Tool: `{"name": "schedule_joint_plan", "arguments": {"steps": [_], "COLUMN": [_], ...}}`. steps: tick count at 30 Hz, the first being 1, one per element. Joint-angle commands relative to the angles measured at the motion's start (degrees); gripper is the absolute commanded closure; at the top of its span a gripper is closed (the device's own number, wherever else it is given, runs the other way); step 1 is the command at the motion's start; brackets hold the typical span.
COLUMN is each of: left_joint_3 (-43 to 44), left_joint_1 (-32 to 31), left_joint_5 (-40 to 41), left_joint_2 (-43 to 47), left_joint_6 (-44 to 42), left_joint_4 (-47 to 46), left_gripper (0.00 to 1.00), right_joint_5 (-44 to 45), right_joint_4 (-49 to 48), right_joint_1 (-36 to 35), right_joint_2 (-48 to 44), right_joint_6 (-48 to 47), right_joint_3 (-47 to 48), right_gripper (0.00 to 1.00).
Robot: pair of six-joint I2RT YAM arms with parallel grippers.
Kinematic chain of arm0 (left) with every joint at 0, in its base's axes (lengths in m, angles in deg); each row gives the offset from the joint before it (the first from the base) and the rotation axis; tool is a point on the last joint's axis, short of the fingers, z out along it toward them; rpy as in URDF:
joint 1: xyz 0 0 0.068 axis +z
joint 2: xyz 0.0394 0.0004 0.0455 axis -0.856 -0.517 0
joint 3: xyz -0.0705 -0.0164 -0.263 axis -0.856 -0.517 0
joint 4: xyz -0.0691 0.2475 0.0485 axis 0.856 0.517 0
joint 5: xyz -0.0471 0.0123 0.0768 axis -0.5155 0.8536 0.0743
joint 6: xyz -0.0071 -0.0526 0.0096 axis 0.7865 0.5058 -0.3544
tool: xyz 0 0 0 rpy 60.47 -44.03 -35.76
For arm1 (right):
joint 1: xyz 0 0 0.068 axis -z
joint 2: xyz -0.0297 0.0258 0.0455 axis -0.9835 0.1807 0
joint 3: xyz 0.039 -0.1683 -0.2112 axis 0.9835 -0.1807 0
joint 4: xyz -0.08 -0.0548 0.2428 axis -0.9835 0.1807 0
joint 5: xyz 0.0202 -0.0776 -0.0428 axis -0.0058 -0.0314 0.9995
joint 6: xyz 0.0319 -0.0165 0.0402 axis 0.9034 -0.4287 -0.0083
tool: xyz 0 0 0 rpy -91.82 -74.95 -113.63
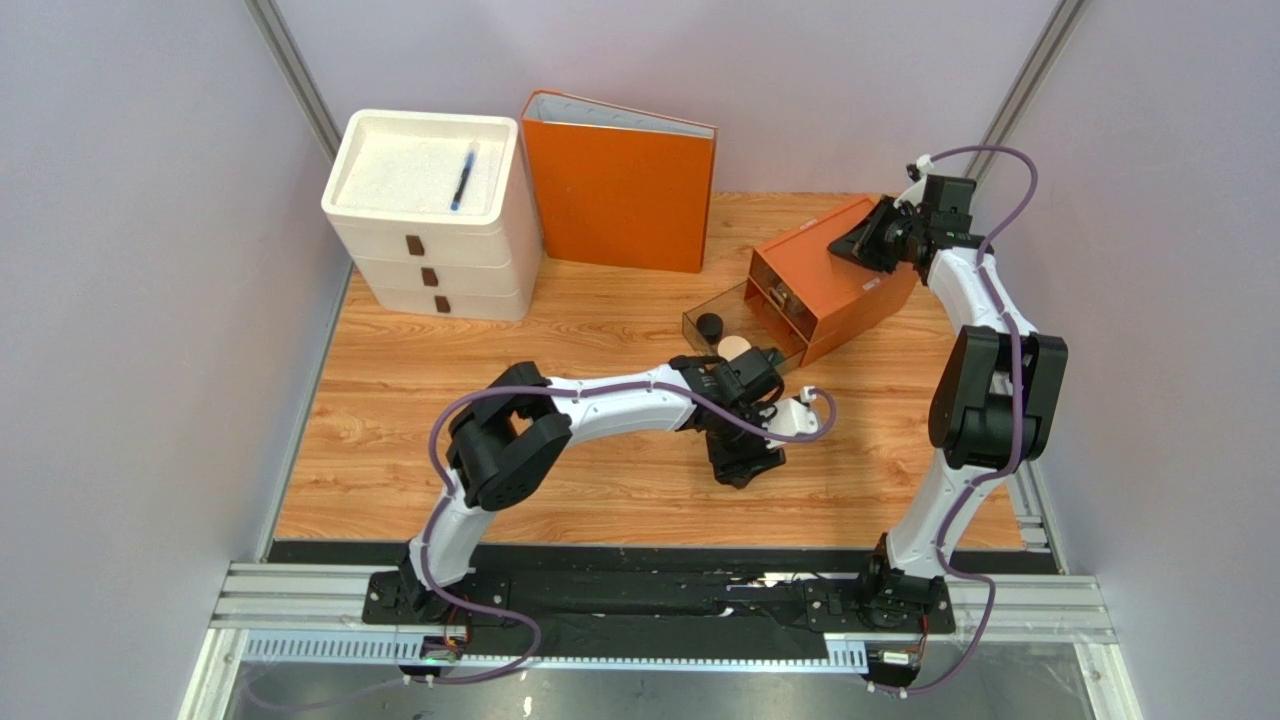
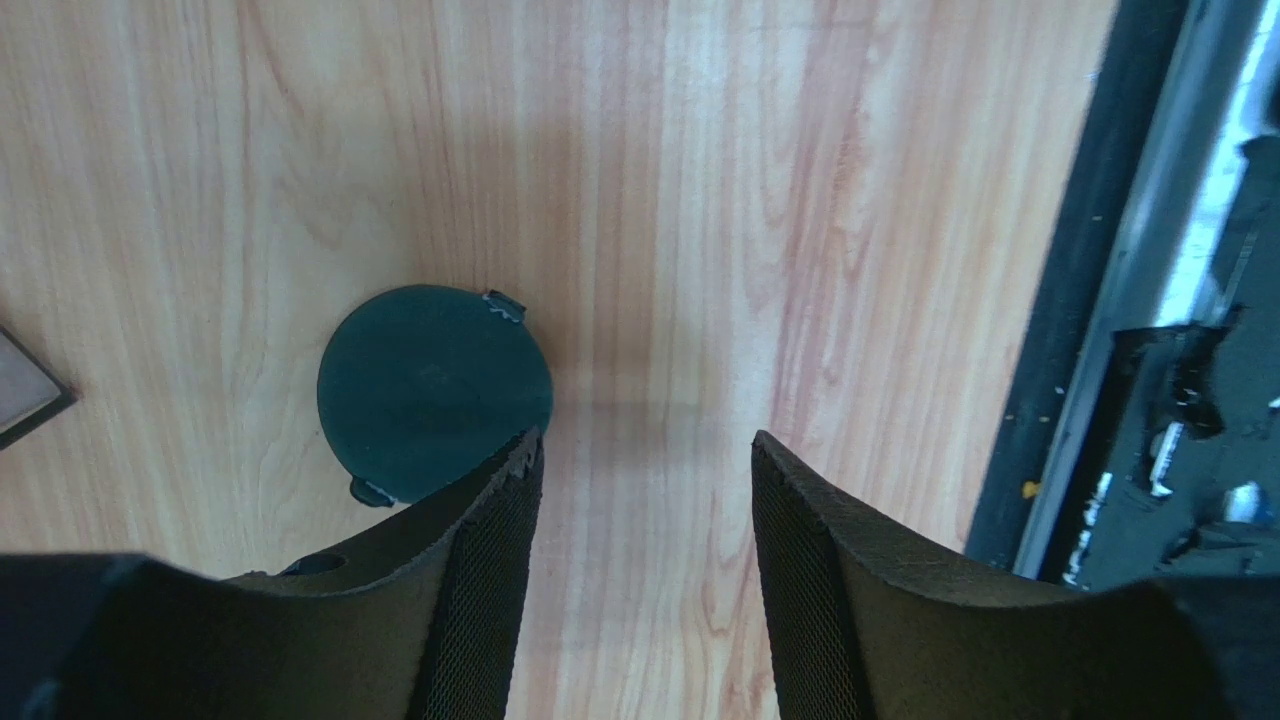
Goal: Organize the makeup
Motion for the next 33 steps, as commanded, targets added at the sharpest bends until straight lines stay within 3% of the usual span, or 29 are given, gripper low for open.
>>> {"name": "schedule_joint_plan", "arguments": {"steps": [1, 11, 15, 17, 18, 22, 27, 33], "left_joint_3": [3.63, 8.29, 9.69, 10.22, 10.4, 13.47, 10.06, -0.05], "left_joint_1": [0.45, 0.54, 0.45, 0.54, 0.45, 0.63, 0.54, 0.19], "left_joint_5": [0.78, 2.02, 2.19, 2.37, 2.02, -0.09, -1.67, -1.68], "left_joint_2": [-2.25, -7.08, -10.42, -11.56, -11.91, -14.46, -12.8, -5.95], "left_joint_6": [0.53, 1.05, 0.88, 0.88, 0.79, -0.09, 0.17, 0.09], "left_joint_4": [-2.6, -2.61, -0.42, -0.14, -0.14, 3.45, 3.9, 2.23], "left_gripper": [0.41, 0.41, 0.46, 0.55, 0.69, 0.98, 1.0, 1.0], "right_joint_5": [6.85, 6.76, 6.76, 6.76, 6.67, 6.67, 6.76, 6.58], "right_joint_4": [19.17, 19.17, 19.17, 19.09, 19.17, 19.17, 19.26, 19.26], "right_joint_1": [-1.59, -1.59, -1.59, -1.59, -1.59, -1.59, -1.5, -1.5], "right_joint_2": [8.11, 8.2, 8.28, 8.28, 8.46, 8.37, 8.55, 8.73], "right_joint_6": [-3.78, -3.69, -3.69, -3.69, -3.69, -3.69, -3.69, -3.69], "right_joint_3": [-6.95, -7.04, -6.87, -6.87, -6.87, -6.87, -6.6, -6.43], "right_gripper": [1.0, 1.0, 1.0, 1.0, 1.0, 1.0, 1.0, 1.0]}}
